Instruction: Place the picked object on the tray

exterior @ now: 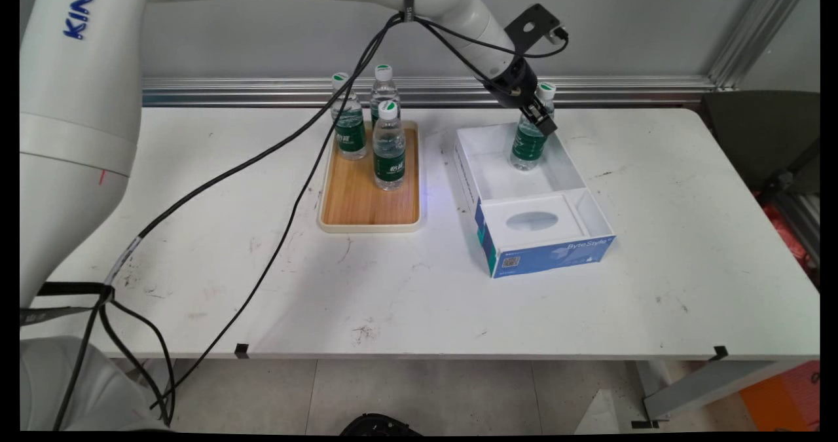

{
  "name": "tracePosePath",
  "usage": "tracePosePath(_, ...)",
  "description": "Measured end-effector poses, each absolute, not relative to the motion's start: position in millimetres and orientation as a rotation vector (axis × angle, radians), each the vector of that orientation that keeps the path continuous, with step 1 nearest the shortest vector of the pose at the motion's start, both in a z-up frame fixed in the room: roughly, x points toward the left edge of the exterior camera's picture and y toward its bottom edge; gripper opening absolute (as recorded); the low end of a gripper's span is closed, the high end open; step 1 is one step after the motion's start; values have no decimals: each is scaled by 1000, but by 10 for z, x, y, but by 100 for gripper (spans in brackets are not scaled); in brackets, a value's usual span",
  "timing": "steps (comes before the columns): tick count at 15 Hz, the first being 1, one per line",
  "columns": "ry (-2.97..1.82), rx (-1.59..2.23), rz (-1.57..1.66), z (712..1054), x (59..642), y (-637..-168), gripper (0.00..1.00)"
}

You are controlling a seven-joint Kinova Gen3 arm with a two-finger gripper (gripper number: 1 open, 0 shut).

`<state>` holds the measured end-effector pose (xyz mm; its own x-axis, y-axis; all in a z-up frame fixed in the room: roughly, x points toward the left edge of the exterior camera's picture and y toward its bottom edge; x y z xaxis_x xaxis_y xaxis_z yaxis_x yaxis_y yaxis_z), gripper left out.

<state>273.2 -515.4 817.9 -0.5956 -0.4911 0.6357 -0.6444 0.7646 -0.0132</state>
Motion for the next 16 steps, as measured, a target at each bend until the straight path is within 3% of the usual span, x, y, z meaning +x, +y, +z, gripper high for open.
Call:
tracePosePath(6,-2284,848,338,8552,2815,-5032,0)
tracePosePath(16,-2212,864,373,9600,3236,-4417,0)
